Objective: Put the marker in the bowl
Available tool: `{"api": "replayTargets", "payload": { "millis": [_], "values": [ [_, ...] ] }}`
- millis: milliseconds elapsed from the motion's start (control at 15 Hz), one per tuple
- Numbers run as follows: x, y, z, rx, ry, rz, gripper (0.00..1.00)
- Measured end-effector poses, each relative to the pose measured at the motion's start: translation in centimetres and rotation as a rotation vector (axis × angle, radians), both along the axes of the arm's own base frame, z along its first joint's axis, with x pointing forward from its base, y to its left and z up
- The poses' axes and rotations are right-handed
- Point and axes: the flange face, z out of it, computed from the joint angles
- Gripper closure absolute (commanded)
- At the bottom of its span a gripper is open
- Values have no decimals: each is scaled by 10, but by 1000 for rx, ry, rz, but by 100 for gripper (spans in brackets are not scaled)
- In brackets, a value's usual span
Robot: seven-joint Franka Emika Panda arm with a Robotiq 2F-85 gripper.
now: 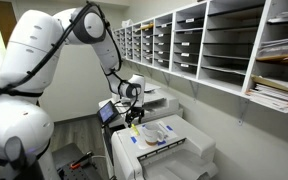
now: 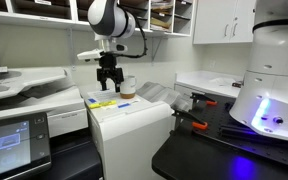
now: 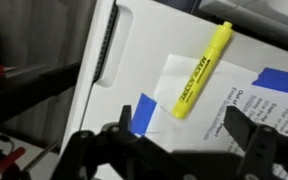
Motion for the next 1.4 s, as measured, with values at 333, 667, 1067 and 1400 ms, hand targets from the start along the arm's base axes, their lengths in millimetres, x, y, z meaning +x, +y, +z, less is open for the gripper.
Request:
{"api": "replayTargets", "payload": {
  "millis": [333,667,1067,1400],
  "values": [
    [19,12,-37,-39,20,-46,11],
    [26,11,-46,-73,31,-60,40],
    [25,19,-53,-147,44,-74,64],
    [28,27,-51,-174,30,-59,100]
  ]
}}
